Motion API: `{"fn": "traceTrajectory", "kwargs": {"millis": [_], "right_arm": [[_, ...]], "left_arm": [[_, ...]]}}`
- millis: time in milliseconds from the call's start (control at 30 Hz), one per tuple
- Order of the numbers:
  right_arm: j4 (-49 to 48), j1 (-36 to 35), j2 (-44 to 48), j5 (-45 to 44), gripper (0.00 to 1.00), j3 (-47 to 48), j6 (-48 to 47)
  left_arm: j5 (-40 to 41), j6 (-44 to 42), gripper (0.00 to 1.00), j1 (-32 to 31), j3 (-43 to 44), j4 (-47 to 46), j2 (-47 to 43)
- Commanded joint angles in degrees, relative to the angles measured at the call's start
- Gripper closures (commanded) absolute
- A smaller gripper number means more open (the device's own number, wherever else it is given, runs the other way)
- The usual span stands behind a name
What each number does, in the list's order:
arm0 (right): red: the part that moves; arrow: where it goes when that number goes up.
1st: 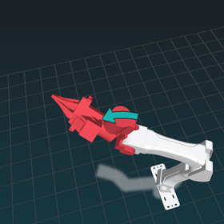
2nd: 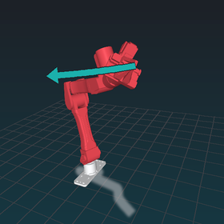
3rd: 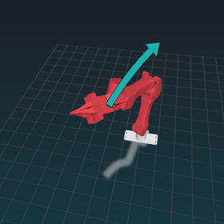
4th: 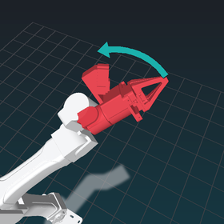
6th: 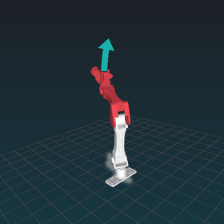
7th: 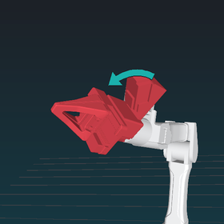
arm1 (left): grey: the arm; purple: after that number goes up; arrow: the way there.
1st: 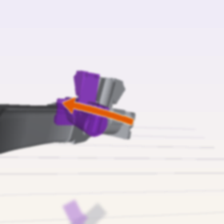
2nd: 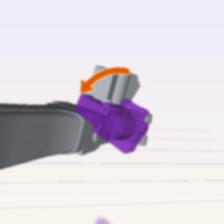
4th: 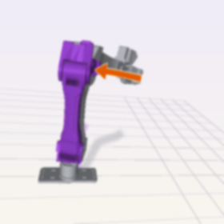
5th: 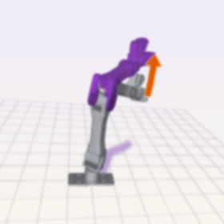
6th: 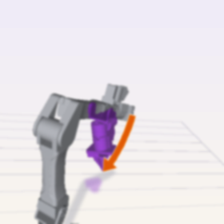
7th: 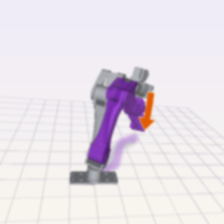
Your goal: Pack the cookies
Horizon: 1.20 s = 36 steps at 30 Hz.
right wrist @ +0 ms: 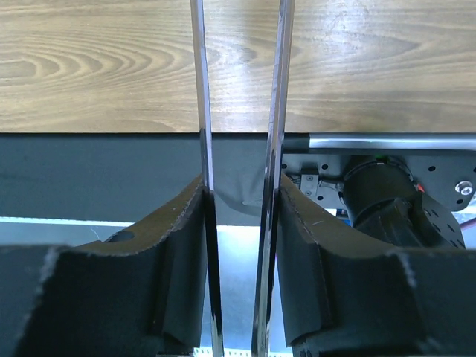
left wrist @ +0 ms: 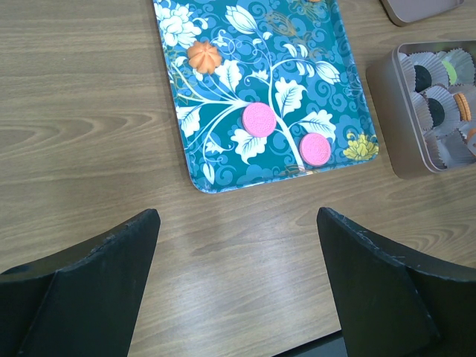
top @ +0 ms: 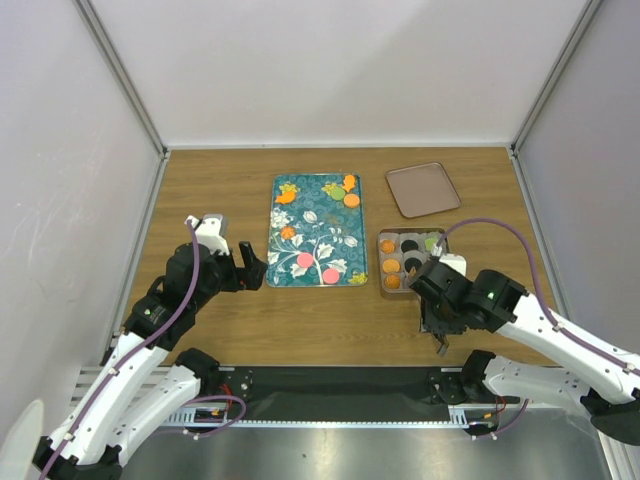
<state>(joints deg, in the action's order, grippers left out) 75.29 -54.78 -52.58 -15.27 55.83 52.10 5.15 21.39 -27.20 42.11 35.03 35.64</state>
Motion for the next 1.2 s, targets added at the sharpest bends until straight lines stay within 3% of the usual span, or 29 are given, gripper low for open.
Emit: {"fn": "traceTrajectory", "kwargs": {"millis": [0, 1167], "right_arm": [[0.39, -0.32, 1.16, -0.99, 0.60, -0.28, 2.04], [-4.45, 2.58, -1.83, -0.20, 0.56, -2.22, -2.17]], "left_arm": [[-0.84, -0.56, 0.07, -0.31, 1.05, -1.54, 0.05], [-0.75, -0.56, 0.06, -0.31, 1.05, -1.63, -0.04]]}}
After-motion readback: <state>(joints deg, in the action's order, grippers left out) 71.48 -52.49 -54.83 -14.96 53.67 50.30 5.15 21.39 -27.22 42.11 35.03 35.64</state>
